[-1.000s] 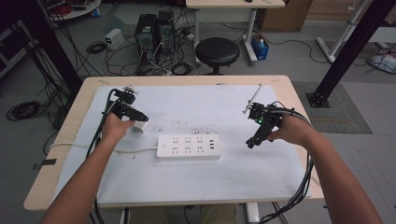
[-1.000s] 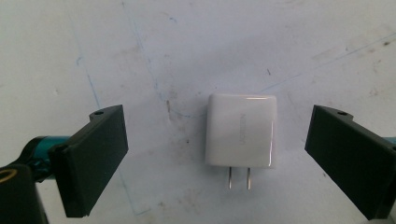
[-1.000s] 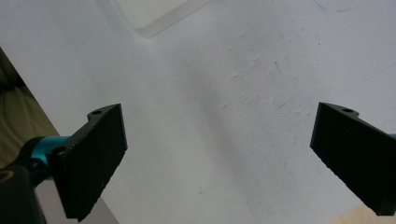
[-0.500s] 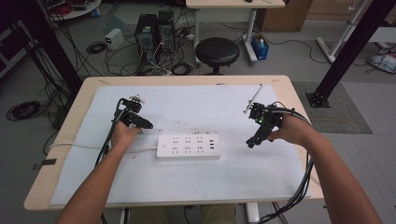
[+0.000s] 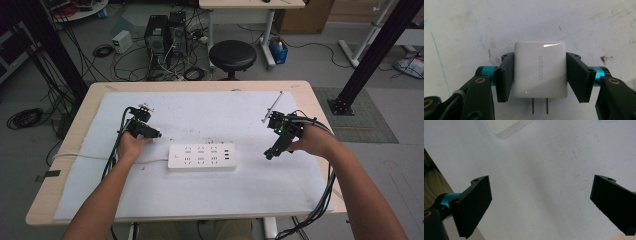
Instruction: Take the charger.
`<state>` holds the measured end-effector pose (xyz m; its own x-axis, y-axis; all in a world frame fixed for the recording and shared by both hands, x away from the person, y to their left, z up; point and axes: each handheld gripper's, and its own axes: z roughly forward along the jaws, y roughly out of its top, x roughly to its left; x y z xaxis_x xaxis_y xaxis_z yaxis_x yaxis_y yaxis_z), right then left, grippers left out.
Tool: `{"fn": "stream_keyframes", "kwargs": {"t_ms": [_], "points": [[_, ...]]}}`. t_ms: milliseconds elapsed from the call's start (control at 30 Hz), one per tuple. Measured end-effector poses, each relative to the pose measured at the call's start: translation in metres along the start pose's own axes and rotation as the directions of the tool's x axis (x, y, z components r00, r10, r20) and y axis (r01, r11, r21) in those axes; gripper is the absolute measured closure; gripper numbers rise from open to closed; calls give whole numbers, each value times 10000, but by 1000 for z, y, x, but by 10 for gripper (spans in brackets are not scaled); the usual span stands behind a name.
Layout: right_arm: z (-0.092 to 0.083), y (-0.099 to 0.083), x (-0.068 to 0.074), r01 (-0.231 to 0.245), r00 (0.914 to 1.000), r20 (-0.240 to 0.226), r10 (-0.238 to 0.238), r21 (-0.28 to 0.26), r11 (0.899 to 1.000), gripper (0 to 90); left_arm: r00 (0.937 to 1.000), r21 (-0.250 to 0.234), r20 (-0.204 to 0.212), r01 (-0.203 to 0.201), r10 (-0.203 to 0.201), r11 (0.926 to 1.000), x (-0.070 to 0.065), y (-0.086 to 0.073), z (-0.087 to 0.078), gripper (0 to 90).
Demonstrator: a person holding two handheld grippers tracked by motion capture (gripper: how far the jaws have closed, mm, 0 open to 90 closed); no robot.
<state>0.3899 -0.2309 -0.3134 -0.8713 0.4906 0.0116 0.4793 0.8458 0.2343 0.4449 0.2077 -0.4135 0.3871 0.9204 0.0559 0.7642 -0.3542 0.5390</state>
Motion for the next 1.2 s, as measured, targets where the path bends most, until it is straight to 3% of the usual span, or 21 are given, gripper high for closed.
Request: {"fn": "stream_keyframes", "kwargs": {"t_ms": [133,200,367,433,533,633,667,700,867,967,1067,1133,1200], "points": [[0,-1,-1,-36,10000,43,36,-113,9999,31,9994,-574,275,-196,212,9982,-2,1,-12,424],[0,-1,-1,-43,10000,41,44,-177,9998,31,9971,-780,450,-574,610,9953,-6,1,-19,424],[-2,-2,1,-180,9998,123,185,-368,9992,31,9854,-1503,950,-1261,1412,9806,-13,0,-43,424],[-2,-4,2,-249,9995,158,257,-449,9987,31,9780,-1665,1122,-1561,1760,9736,-16,1,-54,424],[-3,-4,4,-105,9997,210,116,-504,9987,31,9629,-1996,1533,-1900,2222,9613,-20,3,-71,424],[-4,-4,7,-91,9997,207,99,-399,9992,31,9436,-2342,1739,-2381,2816,9426,-26,5,-89,424],[-4,-4,7,-91,9997,207,99,-399,9992,31,9436,-2342,1739,-2381,2816,9426,-26,5,-89,424],[-4,-4,7,-80,9996,261,91,-413,9991,31,9305,-2502,1855,-2662,3159,9309,-30,6,-98,424],[-8,-4,14,-27,9992,405,53,-638,9980,31,8987,-2888,2249,-3077,3766,9066,-34,5,-115,424],[-11,-5,16,-33,9989,463,65,-697,9976,31,8906,-3030,2355,-3130,3890,9001,-36,3,-123,424],[-12,-6,18,-94,9984,552,137,-764,9970,31,8809,-3122,2308,-3352,4132,8889,-38,0,-131,424],[-12,-6,19,-129,9982,576,175,-792,9968,31,8784,-3155,2288,-3408,4195,8856,-39,-1,-133,424],[-13,-5,19,-149,9979,620,203,-859,9962,31,8625,-3278,2274,-3693,4520,8696,-40,-3,-138,424]]}}
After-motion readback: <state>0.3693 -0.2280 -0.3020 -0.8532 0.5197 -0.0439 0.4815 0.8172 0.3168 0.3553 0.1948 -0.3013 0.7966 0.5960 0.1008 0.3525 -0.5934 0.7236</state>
